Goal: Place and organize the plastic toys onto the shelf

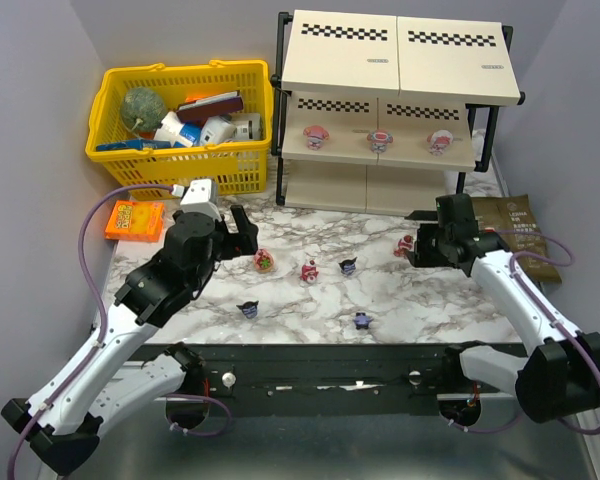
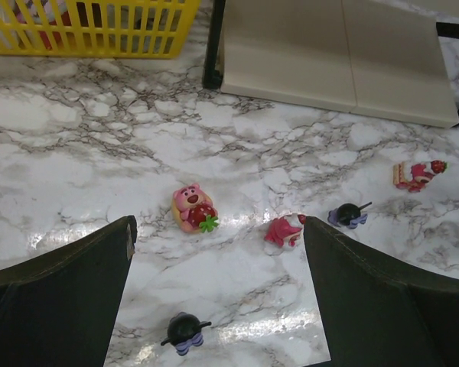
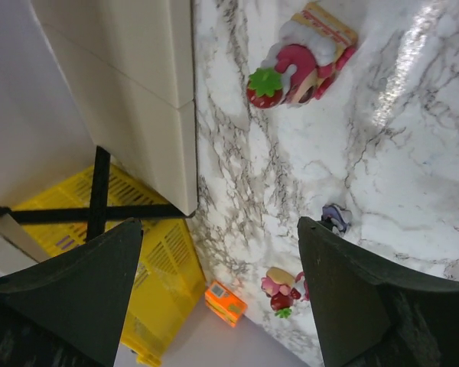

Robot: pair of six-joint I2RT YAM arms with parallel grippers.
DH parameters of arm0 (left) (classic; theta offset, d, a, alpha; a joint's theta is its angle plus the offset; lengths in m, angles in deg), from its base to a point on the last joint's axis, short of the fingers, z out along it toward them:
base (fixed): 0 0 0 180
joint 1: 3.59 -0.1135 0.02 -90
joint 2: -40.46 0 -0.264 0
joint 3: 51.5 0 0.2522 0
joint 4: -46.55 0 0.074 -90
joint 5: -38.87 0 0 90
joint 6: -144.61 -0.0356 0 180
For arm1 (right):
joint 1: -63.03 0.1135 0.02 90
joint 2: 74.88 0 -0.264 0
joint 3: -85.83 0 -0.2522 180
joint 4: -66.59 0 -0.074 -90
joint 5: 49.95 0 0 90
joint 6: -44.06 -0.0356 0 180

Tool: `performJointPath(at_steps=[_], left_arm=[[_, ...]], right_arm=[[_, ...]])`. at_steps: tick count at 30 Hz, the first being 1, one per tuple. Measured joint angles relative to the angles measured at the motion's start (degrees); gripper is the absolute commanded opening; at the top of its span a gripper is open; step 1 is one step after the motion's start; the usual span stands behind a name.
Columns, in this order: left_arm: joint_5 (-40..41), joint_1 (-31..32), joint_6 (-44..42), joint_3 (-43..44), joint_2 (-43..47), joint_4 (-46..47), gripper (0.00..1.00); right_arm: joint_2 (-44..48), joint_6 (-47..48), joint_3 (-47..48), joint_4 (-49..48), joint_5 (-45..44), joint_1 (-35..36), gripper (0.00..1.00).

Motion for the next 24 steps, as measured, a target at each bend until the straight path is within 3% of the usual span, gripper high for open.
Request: performJointPath(at_steps=[4, 6, 8, 24], left_arm=[[0.4, -0.1, -0.1, 1.7, -0.7, 0.3, 0.99], [0.6, -0.1, -0.5, 1.9, -0.9, 0.4, 0.99], [0.6, -0.1, -0.7, 1.9, -1.3, 0.5, 0.99], [-0.3, -0.7, -1.4, 1.1, -3.2, 2.0, 0.99]], right_arm=[[-2.7, -2.4, -0.2, 2.3, 0.9, -1.0, 0.84], [-3.7, -3.2, -0.7, 2.8, 1.5, -1.4, 0.74], [-4.1, -3.8, -1.8, 2.8, 1.8, -1.6, 0.72], [-12.2, -2.5, -4.1, -3.8, 1.7, -6.4, 0.83]])
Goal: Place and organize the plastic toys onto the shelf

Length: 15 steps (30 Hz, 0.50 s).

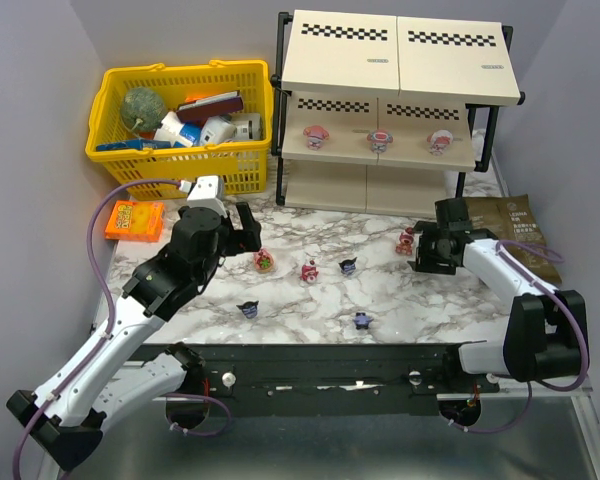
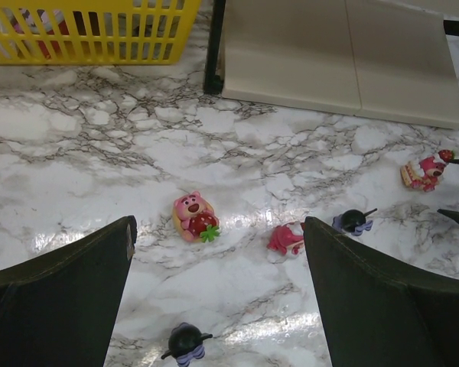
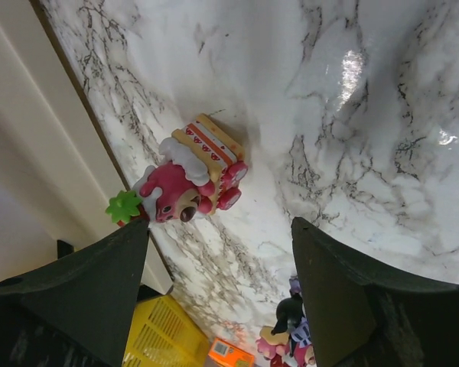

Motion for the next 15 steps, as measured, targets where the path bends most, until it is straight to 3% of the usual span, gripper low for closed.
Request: performJointPath(at_steps=[15], left_arm=[[-1.7, -1.6, -0.7, -0.5, -1.2, 0.6, 0.99]], right_arm=[[1.1, 1.6, 1.7, -0.9, 0.1, -0.1, 0.8]])
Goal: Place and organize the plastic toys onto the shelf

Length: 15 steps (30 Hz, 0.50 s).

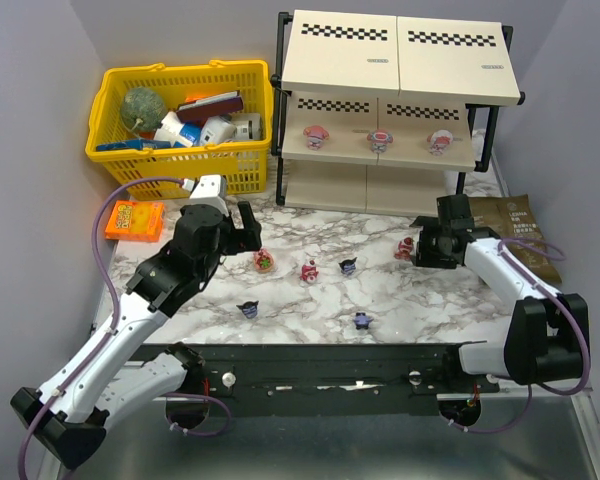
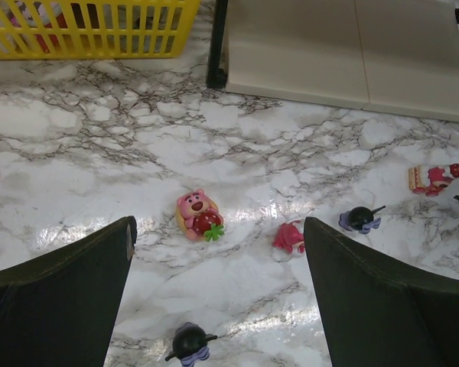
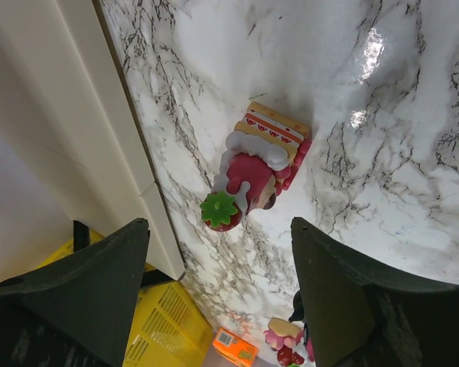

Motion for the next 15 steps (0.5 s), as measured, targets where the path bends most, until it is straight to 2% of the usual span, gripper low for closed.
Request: performJointPath(at_steps=[15], left_arm=[[-2.6, -2.7, -1.4, 0.0, -0.8, 0.2, 0.99]], right_arm=[[-4.4, 0.2, -0.6, -4.0, 0.7, 0.0, 0.7]])
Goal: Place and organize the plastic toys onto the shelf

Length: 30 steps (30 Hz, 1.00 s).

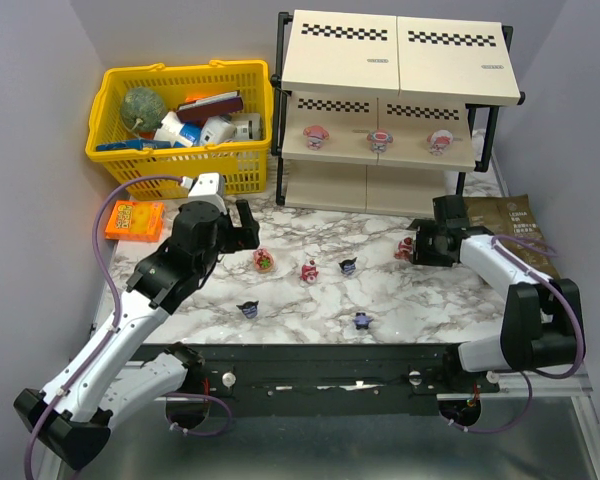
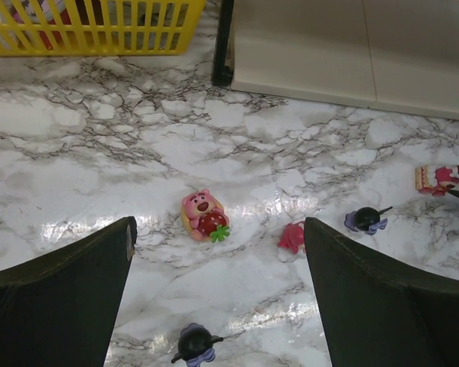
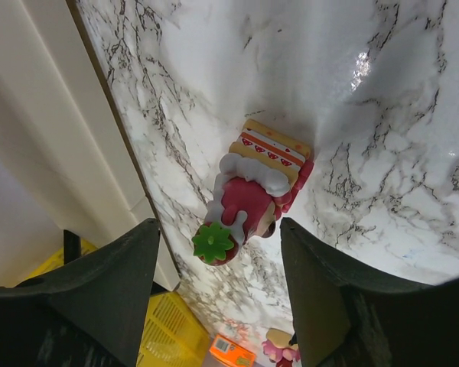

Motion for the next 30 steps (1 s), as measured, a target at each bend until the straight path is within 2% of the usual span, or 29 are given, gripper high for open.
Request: performJointPath(at_steps=[5, 8, 9, 11, 14, 21, 30], left_arm=[[-0.9, -1.2, -0.4, 0.0, -0.3, 0.2, 0.99], [-1.7, -2.1, -0.6, 0.0, -0.4, 0.2, 0.99], [-1.9, -2.3, -0.6, 0.0, -0.4, 0.2, 0.99], [-2.2, -2.9, -0.7, 0.0, -0.4, 0.2, 0.99], [-2.8, -3.5, -0.9, -0.1, -0.5, 0.3, 0.99], [-2.7, -4.6, -0.9, -0.1, -2.4, -0.1, 0.99], [-2.5, -5.2, -0.9, -0.1, -3.3, -0.8, 0.99]], right_arm=[[-0.7, 0.1, -0.2, -0.8, 0.3, 0.0, 0.67], [-1.2, 0.1, -0.5, -1.4, 0.7, 0.0, 0.59], [-1.5, 0.1, -0.7, -1.6, 1.0, 0.0, 0.52], [-2.1, 0.2, -0.9, -1.8, 1.3, 0.0, 0.47], [-2.4, 0.1, -1.0, -2.3, 2.0, 0.0, 0.45], [-4.1, 3.1, 2.6, 1.5, 2.1, 0.0, 0.3], [-5.3, 7.3, 11.6, 7.2, 0.4, -0.1, 0.28]])
